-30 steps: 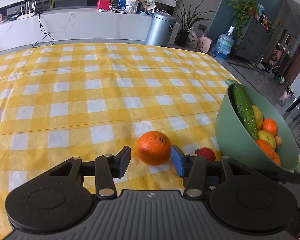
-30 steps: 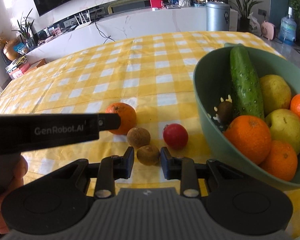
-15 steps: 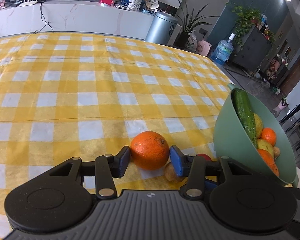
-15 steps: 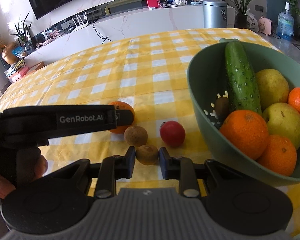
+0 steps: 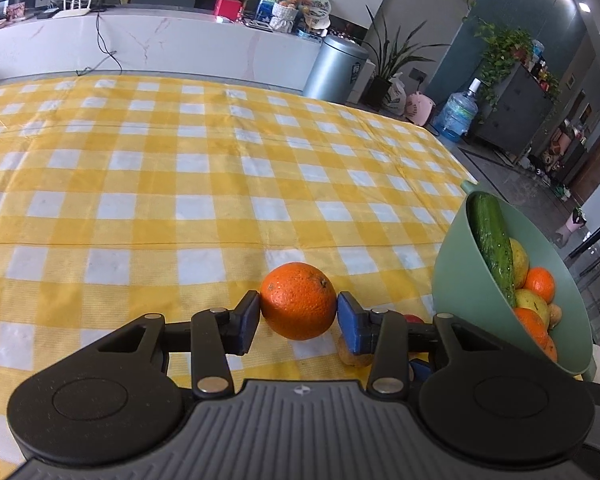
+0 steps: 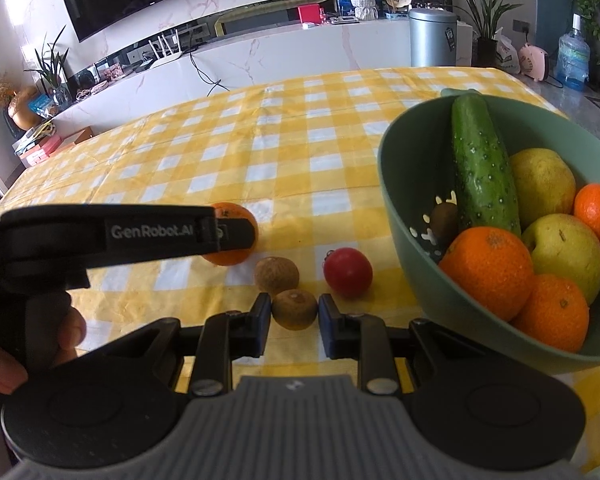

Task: Organize fruits
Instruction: 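Grasp the last orange with the left tool while the right tool grasps a kiwi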

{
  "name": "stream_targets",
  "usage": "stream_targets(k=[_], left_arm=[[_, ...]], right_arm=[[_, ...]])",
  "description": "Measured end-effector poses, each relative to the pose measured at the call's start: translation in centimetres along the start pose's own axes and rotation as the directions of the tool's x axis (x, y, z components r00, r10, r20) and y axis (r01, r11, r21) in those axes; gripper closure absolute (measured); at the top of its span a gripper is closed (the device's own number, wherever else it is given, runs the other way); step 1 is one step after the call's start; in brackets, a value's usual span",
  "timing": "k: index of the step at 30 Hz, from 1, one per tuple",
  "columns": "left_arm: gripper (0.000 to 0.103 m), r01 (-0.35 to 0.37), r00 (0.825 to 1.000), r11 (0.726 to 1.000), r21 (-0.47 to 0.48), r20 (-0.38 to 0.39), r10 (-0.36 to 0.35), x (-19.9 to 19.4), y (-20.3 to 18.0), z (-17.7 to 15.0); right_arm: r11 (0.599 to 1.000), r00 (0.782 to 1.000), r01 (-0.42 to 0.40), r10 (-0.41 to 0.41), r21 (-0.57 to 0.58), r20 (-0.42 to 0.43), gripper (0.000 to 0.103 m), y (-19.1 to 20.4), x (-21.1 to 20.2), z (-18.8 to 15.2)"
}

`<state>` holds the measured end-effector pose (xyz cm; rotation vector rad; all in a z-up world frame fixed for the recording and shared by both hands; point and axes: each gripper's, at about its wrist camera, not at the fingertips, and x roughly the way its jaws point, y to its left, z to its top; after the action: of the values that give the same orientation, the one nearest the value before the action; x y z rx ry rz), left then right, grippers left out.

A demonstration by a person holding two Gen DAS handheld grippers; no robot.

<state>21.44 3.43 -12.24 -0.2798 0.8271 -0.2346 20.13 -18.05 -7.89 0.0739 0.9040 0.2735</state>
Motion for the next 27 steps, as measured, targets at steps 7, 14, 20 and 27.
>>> stream_targets(k=[7, 14, 20, 27], left_arm=[[0.056, -0.034, 0.999, 0.999, 0.005, 0.001, 0.034, -1.9, -0.3, -0.3], [0.056, -0.063, 0.998, 0.998, 0.004, -0.013, 0.063, -3.5, -0.5, -1.0], [0.056, -0.076, 0.997, 0.997, -0.014, -0.01, 0.076, -5.2, -0.9, -1.6], [0.056, -0.095, 0.996, 0.995, -0.008, -0.003, 0.095, -7.3, -2.3, -2.4]], right_arm=[[1.0, 1.0, -0.012, 0.012, -0.02, 0.028, 0.081, 0.3, -0.7, -0.2], [0.999, 0.998, -0.025, 0.027, -0.042, 0.06, 0.081, 0.6, -2.0, -0.3], [0.997, 0.995, -0.026, 0.033, -0.072, 0.09, 0.081, 0.8, -3.8, -0.8], [0.994, 0.989, -0.021, 0.036, -0.107, 0.142, 0.081, 0.7, -6.7, -1.5]])
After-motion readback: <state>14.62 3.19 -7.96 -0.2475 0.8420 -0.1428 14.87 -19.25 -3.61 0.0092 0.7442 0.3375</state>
